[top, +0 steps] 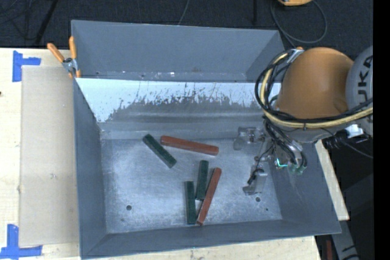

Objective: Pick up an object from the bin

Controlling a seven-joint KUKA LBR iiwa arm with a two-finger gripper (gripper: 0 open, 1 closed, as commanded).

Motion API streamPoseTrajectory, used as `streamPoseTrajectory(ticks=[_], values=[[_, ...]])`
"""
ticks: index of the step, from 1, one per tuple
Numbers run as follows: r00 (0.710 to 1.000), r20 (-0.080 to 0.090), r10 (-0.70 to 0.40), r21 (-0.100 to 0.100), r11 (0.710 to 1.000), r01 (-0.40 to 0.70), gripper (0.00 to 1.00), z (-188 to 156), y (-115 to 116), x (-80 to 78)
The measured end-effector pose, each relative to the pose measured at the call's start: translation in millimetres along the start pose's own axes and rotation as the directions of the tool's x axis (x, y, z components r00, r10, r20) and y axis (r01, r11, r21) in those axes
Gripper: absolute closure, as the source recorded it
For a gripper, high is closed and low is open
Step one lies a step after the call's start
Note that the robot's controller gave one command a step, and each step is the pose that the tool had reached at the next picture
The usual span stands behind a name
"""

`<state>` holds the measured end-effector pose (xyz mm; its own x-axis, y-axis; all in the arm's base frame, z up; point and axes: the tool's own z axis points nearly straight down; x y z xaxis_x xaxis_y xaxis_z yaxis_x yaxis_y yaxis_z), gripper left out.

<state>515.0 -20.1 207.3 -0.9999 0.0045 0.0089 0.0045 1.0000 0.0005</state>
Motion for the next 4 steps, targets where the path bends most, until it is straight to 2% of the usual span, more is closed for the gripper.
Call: streamPoseTrajectory(ticks=[1,2,3,4], values=[[0.959,0.004,-0.284,0.001,0.959,0.284,0.0,129,31,17.2],[0.959,0.008,-0.284,0.003,0.959,0.284,1.0,127,31,15.8],[0.958,0.007,-0.285,0.002,0.959,0.285,0.0,127,31,16.0],[0.827,0.01,-0.562,0.006,0.827,0.562,0.0,137,63,-3.0]])
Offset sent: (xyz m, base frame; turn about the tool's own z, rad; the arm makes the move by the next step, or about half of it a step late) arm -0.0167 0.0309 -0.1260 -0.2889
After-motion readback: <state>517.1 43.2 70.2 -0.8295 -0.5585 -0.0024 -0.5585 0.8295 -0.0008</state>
